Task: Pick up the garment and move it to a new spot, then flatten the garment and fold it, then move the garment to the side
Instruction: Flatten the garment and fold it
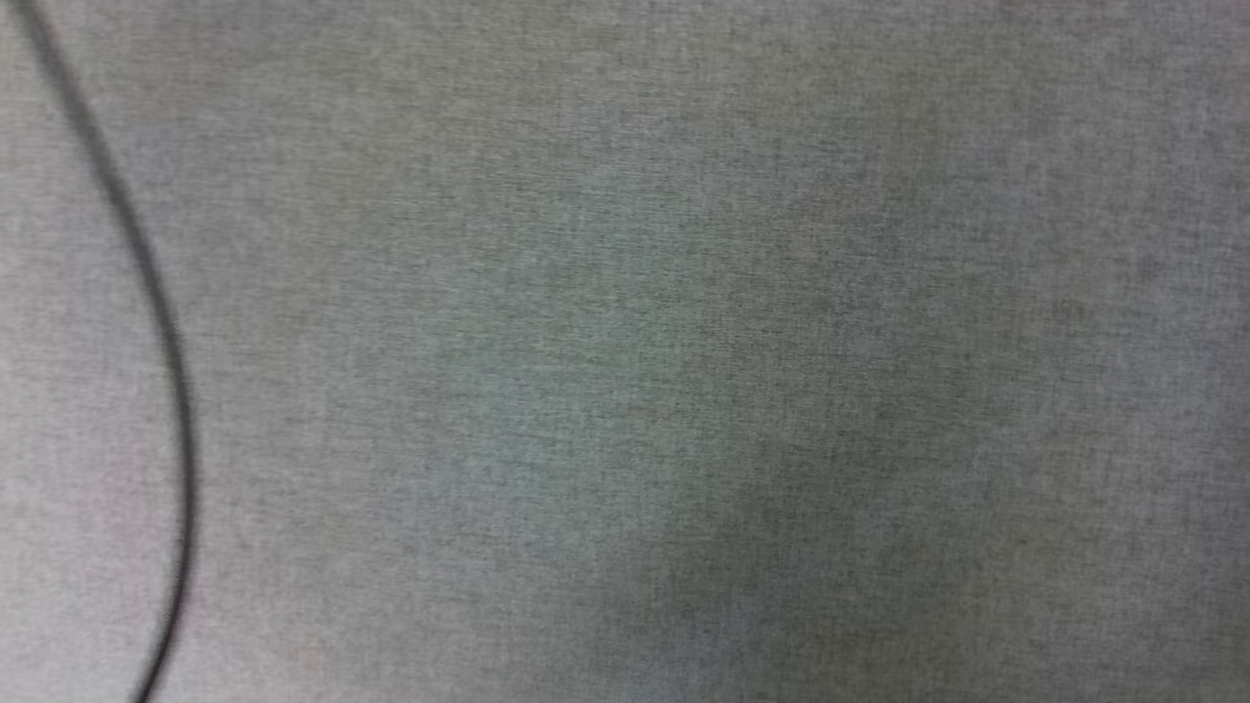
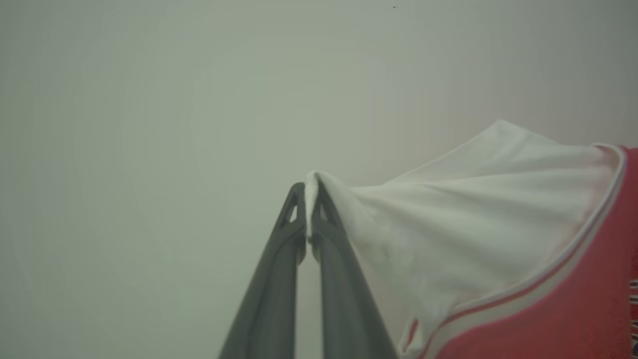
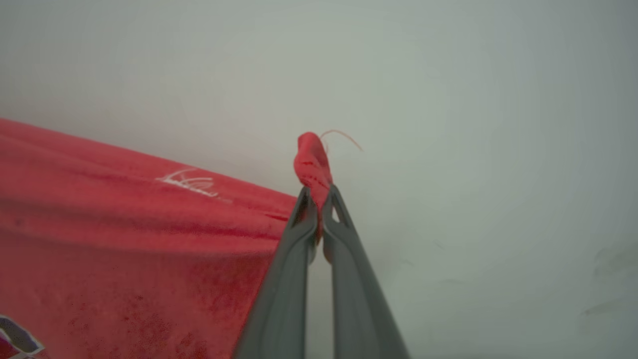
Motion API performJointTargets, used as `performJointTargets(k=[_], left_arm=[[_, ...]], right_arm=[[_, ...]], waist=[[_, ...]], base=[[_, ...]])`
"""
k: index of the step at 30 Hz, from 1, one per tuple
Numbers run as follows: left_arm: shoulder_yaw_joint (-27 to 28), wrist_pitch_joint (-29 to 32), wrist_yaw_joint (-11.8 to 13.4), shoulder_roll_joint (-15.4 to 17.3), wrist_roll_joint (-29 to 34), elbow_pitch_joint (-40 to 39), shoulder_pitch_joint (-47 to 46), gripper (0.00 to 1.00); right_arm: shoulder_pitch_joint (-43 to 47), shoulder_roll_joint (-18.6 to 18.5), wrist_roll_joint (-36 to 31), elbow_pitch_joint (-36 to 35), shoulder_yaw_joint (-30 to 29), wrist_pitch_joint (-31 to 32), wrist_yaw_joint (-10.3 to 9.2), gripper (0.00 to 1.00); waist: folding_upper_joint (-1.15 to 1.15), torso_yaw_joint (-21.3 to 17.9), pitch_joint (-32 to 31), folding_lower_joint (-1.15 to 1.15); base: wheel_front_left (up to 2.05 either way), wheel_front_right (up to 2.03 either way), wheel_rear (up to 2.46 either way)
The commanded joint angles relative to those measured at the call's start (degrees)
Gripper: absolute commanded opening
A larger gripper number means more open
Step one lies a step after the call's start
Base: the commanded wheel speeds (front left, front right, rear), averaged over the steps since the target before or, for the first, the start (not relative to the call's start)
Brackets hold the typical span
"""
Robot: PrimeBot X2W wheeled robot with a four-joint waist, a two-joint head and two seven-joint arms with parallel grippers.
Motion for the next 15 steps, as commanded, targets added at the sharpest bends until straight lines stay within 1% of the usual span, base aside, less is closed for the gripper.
performJointTargets(k=[1,5,7,15], left_arm=[[0.64,-0.23,0.50,0.63,-0.25,-0.12,1.36,0.00],[1.39,-0.26,0.66,-2.14,0.50,-4.39,10.09,0.00],[1.78,-0.26,0.55,-3.26,0.59,-6.52,15.20,0.00],[1.77,-0.22,-0.45,-6.28,1.67,-13.71,36.20,0.00]], right_arm=[[1.30,-0.63,0.17,0.47,-0.18,-0.22,-0.25,0.00],[5.59,-0.35,1.76,2.29,0.63,-2.92,-0.20,0.00],[8.69,-0.03,2.61,3.08,1.98,-4.34,-0.20,0.00],[22.43,0.64,8.16,5.07,8.10,-9.11,-0.18,0.00]], waist=[[0.00,0.24,-0.21,-0.01],[0.00,0.88,-1.88,-0.01],[0.00,0.96,-3.28,-0.01],[0.00,0.56,-11.58,-0.01]], base=[[0.00,0.00,0.00],[0.00,0.00,0.00],[0.00,0.00,0.00],[0.00,0.00,0.00]])
